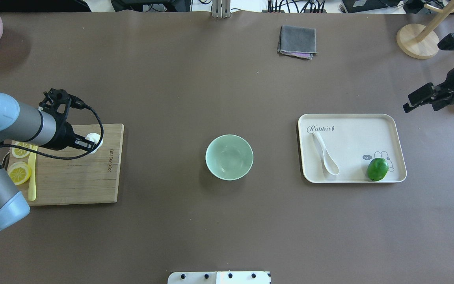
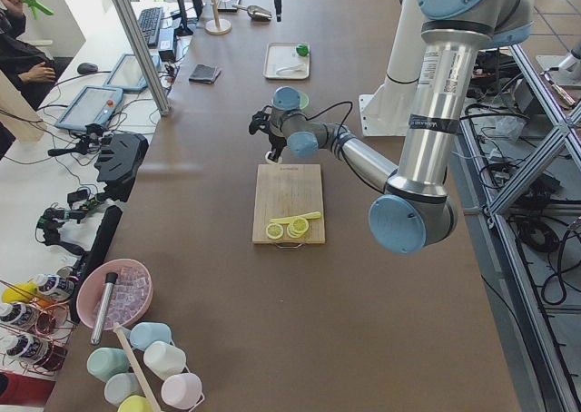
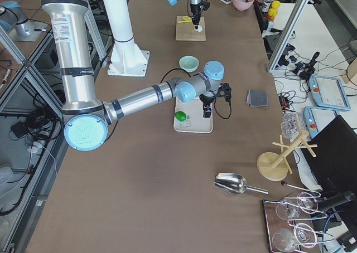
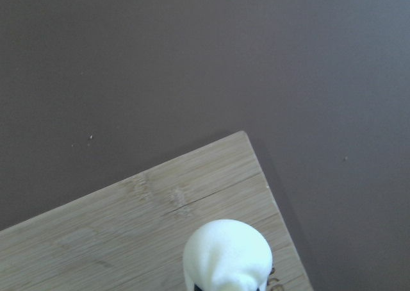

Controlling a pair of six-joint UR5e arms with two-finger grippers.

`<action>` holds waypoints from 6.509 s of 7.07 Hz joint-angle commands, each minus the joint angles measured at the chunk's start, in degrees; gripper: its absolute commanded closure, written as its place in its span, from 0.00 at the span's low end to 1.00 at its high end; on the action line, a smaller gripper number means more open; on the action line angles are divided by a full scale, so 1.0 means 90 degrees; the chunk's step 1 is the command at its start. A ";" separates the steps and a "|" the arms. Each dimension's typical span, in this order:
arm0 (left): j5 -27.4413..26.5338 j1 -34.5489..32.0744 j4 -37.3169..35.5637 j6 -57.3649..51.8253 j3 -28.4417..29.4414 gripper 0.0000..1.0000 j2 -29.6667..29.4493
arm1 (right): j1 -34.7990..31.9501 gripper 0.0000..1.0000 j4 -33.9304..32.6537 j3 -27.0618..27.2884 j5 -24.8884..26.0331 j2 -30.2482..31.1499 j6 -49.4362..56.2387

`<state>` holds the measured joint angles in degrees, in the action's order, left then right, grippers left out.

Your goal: Put spoon and bun in bowl

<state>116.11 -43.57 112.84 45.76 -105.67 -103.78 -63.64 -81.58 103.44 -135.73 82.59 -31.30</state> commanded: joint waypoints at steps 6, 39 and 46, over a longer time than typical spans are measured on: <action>-0.0497 0.0797 -0.1160 0.1595 0.0266 1.00 -0.2189 | 0.2390 0.00 0.1076 -0.0213 0.2013 -0.0787 -0.1424; 0.0103 -0.0185 -0.1082 0.0562 0.0483 0.02 -0.1851 | 0.3447 1.00 0.0021 -0.1336 0.2795 -0.3796 -0.3973; 0.1171 -0.2624 -0.1102 -0.2626 0.0363 0.02 -0.0288 | 0.1608 0.00 -0.0194 -0.1337 0.1209 -0.3527 -0.2834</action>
<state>125.82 -61.92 102.94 28.94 -103.21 -109.01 -42.98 -82.94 90.92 -119.64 47.92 -60.50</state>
